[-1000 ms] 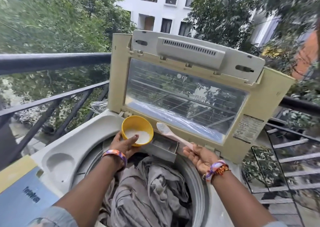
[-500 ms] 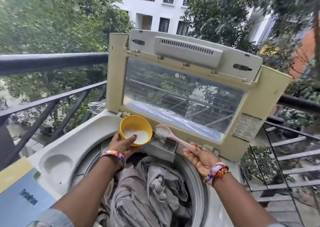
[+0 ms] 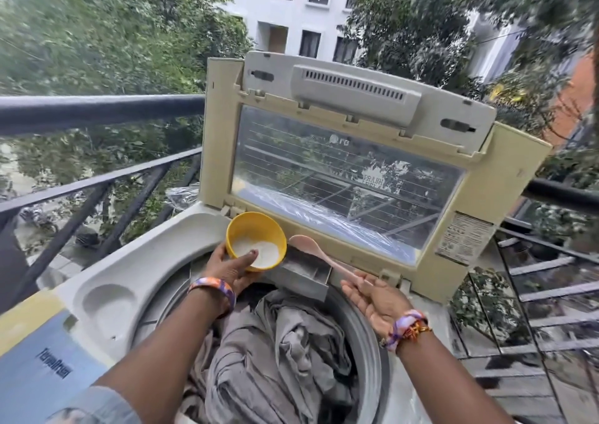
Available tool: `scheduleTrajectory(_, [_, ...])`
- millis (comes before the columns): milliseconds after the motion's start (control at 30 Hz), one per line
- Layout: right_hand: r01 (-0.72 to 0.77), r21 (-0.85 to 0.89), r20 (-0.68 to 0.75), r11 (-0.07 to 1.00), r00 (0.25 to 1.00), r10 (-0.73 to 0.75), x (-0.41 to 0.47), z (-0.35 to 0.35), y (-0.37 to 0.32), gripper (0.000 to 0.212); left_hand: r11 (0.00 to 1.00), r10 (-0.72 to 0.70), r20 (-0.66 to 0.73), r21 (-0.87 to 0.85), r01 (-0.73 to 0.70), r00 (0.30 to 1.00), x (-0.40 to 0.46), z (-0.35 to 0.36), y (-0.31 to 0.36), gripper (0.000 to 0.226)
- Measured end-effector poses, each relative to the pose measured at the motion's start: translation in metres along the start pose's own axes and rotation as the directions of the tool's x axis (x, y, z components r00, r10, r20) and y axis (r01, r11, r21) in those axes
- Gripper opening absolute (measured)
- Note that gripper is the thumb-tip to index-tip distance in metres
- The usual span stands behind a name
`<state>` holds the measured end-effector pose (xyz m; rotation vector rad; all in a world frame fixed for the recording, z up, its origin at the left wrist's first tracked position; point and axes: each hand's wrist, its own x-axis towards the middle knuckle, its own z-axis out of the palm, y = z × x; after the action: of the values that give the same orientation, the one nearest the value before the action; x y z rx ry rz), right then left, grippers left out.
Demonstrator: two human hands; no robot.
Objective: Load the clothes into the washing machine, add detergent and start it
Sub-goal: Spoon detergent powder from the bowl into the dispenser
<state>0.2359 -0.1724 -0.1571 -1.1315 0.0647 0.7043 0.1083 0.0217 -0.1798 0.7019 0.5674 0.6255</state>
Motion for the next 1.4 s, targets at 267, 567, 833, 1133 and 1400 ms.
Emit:
scheduleTrajectory(267, [0.181, -0.061, 0.161, 0.982, 0.972, -0.169, -0.016, 0.026, -0.01, 0.014, 0.998, 0.066, 0.059, 0.02, -0.068, 0.996, -0.002, 0.004, 0.0, 0.045])
scheduleTrajectory(567, [0.519, -0.537, 0.317, 0.665, 0.855, -0.411, -0.017, 0.047, 0.009, 0.034, 0.996, 0.044, 0.215, 0.063, -0.059, 0.976, -0.006, 0.005, -0.002, 0.047])
scheduleTrajectory(833, [0.675, -0.603, 0.506, 0.425, 0.735, -0.45, -0.021, 0.047, -0.011, 0.036, 0.994, 0.037, 0.216, 0.094, -0.059, 0.976, -0.003, 0.001, -0.003, 0.058])
scheduleTrajectory(1133, [0.731, -0.606, 0.739, -0.313, 0.371, -0.563, -0.013, 0.042, -0.024, 0.023, 0.989, 0.084, 0.183, 0.107, -0.105, 0.98, -0.003, 0.002, -0.004, 0.072])
scheduleTrajectory(1400, [0.268, -0.618, 0.183, 0.739, 0.963, -0.196, -0.023, 0.058, -0.017, 0.028, 0.888, 0.256, 0.096, 0.37, -0.273, 0.962, -0.007, 0.003, -0.002, 0.107])
